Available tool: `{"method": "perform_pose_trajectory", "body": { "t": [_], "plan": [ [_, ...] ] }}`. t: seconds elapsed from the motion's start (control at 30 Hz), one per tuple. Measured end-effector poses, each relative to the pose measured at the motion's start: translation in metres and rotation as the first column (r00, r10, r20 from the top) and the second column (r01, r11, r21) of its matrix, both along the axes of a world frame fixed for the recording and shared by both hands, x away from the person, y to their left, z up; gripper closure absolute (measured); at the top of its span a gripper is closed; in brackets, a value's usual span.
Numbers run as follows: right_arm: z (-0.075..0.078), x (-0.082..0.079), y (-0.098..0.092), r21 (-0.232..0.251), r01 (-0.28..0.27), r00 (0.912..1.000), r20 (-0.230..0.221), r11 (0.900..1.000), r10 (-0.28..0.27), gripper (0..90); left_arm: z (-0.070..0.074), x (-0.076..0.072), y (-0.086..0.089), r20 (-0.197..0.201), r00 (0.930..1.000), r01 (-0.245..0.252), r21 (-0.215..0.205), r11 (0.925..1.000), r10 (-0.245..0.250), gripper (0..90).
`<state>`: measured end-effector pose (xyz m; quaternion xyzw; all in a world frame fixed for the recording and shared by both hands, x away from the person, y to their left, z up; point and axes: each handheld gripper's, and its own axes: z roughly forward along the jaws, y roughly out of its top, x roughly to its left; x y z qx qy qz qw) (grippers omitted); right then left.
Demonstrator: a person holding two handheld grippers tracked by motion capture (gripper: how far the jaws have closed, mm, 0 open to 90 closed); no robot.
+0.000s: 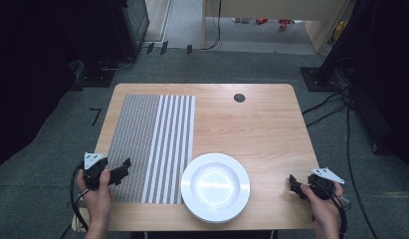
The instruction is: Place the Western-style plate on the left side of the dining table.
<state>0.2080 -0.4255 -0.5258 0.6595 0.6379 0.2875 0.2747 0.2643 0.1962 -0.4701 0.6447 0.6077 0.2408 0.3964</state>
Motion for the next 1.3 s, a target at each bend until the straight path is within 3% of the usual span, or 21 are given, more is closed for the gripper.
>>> {"method": "perform_pose_trajectory", "body": {
  "t": [0.13, 0.23, 0.47, 0.6, 0.8, 1.1, 1.2, 1.3],
  "plan": [
    [0.0, 0.0, 0.002, 0.001, 0.016, 0.9999, 0.0, 1.0, -0.016, 11.5, 0.003, 0.007, -0.012, 0.016, 0.9998, 0.014, -0.013, 0.9998, -0.014, 14.7],
    [0.0, 0.001, 0.001, 0.001, 0.017, 0.9999, 0.0, 1.0, -0.017, 11.4, 0.005, 0.013, -0.024, 0.036, 0.9993, 0.01, 0.034, 0.9994, -0.012, 14.7],
    [0.0, 0.002, 0.001, 0.0, 0.014, 0.9999, 0.001, 1.0, -0.014, 11.3, 0.008, 0.023, -0.042, 0.061, 0.9976, 0.033, 0.007, 0.9994, -0.033, 14.8],
    [0.0, 0.002, 0.001, 0.001, 0.015, 0.9999, 0.001, 1.0, -0.015, 11.3, 0.003, 0.022, -0.05, 0.053, 0.9962, 0.069, 0.006, 0.9976, -0.069, 14.8],
    [0.0, 0.003, 0.002, 0.0, 0.025, 0.9997, 0.0, 1.0, -0.025, 10.4, 0.0, 0.021, -0.058, 0.045, 0.9935, 0.107, -0.038, 0.9936, -0.105, 14.8],
    [0.001, 0.005, 0.005, 0.013, 0.052, 0.9986, -0.006, 0.999, -0.052, 12.9, 0.003, 0.014, -0.076, 0.051, 0.9801, 0.195, -0.071, 0.9782, -0.192, 14.8],
    [0.007, 0.003, 0.006, 0.045, 0.059, 0.9978, 0.028, 0.997, -0.061, 13.9, 0.003, 0.011, -0.082, 0.051, 0.9749, 0.22, -0.079, 0.9723, -0.216, 14.8],
    [0.013, 0.002, 0.01, 0.037, 0.057, 0.9964, 0.062, 0.998, -0.059, 13.9, 0.002, 0.009, -0.088, 0.049, 0.9704, 0.24, -0.076, 0.9679, -0.236, 14.8]
  ]
}}
